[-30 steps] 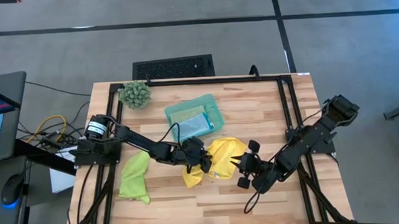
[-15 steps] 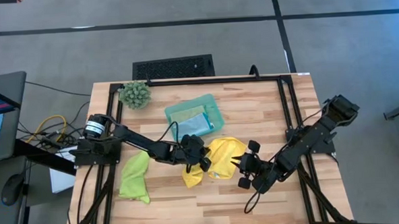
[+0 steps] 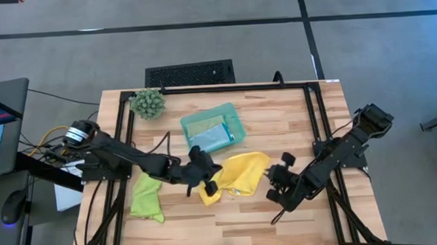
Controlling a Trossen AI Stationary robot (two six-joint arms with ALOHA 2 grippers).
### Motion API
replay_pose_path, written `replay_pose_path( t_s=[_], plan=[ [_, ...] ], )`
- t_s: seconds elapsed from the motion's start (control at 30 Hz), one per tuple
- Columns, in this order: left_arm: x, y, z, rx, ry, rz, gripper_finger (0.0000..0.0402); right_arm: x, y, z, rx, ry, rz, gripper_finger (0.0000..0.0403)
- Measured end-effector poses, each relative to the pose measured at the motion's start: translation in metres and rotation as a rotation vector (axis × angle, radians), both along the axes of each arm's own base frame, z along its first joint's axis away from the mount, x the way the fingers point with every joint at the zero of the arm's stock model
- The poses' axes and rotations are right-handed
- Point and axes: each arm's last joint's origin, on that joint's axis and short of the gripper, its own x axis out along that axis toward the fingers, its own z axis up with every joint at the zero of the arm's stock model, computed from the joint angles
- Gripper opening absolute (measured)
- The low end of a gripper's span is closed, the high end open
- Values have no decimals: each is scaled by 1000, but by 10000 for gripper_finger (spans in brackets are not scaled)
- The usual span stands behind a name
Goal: Fold microfiber towels
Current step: Fold the yellow towel
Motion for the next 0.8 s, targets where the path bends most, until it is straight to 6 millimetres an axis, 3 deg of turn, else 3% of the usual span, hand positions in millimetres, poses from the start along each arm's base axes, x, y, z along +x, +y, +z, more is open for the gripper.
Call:
replay_pose_path(
  t_s=[0.2, 0.4, 0.63, 0.8],
  plan=[
    [-9, -17, 3, 38, 11, -56, 0, -22, -16, -13, 14, 109, -187, 101],
    [-11, -20, 0, 53, 33, -59, 0, -32, -38, -31, 40, 130, -258, 145],
    [-11, -19, 0, 79, 40, -43, 0, -33, -62, -37, 86, 70, -170, 209],
    [-11, -19, 0, 88, 41, -45, 0, -27, -75, -45, 110, 37, -117, 204]
  ],
)
